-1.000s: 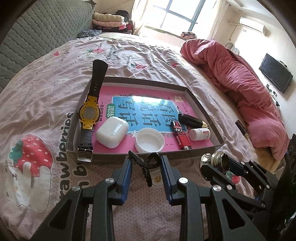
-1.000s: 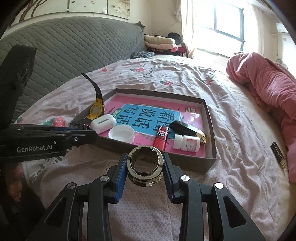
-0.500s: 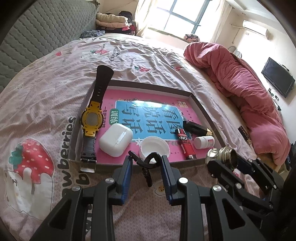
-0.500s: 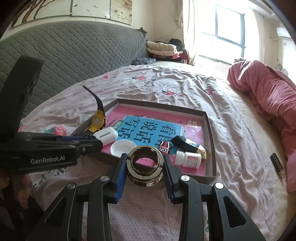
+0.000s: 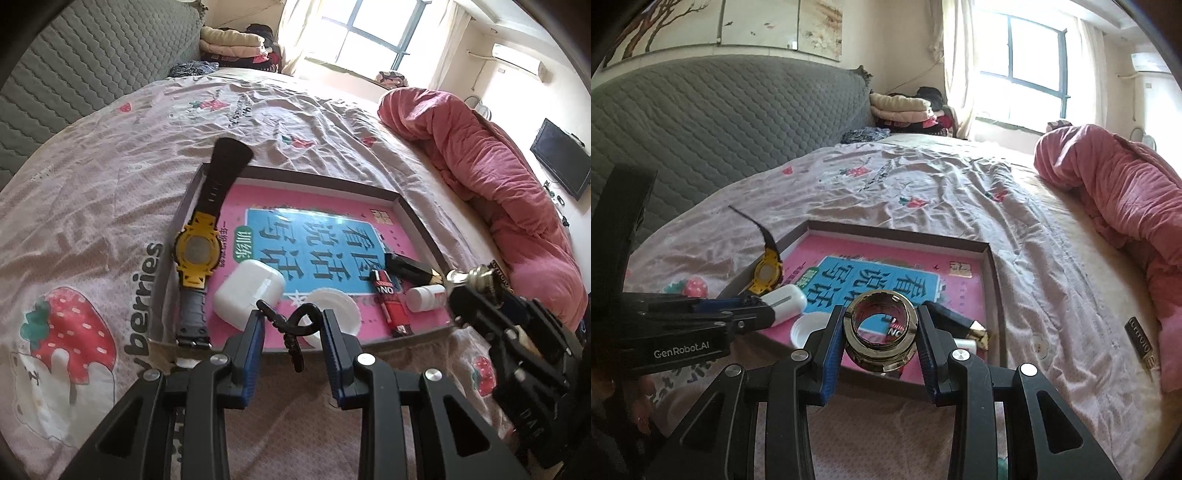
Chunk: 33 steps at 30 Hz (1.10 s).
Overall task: Organize rigid objects
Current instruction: 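Carry the metal jar over the box with the right tool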
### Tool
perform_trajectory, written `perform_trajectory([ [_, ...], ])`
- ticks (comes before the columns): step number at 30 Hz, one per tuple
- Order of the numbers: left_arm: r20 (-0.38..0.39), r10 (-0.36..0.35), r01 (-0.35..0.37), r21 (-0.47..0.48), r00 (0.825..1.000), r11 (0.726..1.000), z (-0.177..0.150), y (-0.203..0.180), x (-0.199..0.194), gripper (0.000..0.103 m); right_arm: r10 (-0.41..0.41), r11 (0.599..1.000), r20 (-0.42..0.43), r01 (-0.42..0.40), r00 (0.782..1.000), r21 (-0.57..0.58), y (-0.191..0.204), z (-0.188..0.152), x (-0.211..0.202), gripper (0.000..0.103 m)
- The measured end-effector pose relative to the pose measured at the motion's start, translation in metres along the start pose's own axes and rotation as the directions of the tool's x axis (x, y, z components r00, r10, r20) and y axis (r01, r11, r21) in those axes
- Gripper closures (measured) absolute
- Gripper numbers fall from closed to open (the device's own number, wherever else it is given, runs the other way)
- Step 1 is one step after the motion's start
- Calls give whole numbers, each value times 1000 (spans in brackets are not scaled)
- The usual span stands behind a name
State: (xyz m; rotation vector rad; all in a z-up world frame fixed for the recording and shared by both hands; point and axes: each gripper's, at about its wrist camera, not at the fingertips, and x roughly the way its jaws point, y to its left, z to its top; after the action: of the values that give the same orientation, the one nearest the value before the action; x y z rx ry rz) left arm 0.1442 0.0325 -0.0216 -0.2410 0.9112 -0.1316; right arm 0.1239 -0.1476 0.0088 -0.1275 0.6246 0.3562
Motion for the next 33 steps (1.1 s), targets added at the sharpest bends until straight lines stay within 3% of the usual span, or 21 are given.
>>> perform_trajectory([
  [10, -4, -17, 17, 13, 1000, 1000, 8, -7, 14, 72, 2, 1000, 8, -2, 1000, 14, -5, 8, 15, 66],
  [33, -40, -31, 34, 53, 999, 998, 10, -10, 51, 72, 10, 1000, -89, -12, 996, -26, 0, -3, 61, 66],
])
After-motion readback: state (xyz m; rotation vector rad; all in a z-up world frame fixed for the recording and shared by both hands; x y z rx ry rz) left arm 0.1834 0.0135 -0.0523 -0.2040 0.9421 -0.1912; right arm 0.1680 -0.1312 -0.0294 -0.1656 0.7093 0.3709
